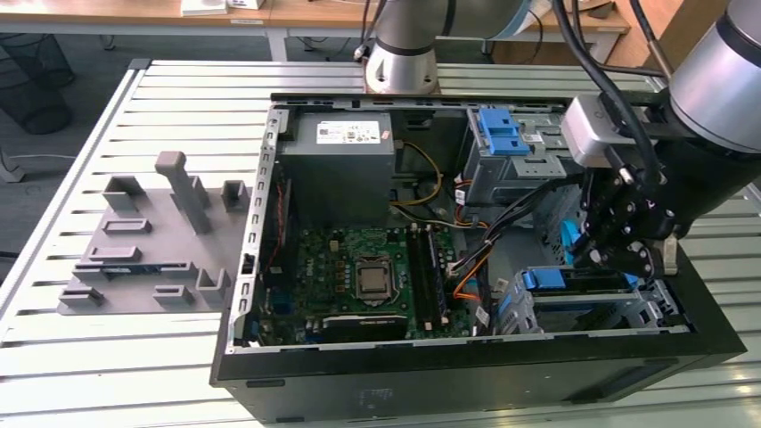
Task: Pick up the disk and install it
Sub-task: 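Insert the second disk wire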
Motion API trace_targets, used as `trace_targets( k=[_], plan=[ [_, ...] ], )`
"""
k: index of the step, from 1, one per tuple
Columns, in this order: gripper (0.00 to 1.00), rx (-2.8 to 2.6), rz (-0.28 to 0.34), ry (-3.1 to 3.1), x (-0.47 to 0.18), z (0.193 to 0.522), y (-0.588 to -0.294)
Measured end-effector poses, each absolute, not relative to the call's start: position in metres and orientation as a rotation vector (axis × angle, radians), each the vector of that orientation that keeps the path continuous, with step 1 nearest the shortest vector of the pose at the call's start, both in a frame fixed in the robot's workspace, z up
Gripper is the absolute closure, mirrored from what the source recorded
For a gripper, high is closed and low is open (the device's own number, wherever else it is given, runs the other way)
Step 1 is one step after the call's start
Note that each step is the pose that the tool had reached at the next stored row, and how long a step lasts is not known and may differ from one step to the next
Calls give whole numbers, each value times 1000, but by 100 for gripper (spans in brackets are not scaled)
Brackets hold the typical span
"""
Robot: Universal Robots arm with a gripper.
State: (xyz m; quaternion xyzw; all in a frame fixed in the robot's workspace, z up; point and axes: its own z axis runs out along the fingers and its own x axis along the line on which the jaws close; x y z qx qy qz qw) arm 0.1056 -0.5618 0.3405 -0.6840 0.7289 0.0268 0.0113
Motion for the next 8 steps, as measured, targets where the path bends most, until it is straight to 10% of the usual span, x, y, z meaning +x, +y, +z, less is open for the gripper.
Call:
trace_targets(
  k=[8],
  plan=[
    [84, -2123, 83, 2283, 106, 339, -565]
  ],
)
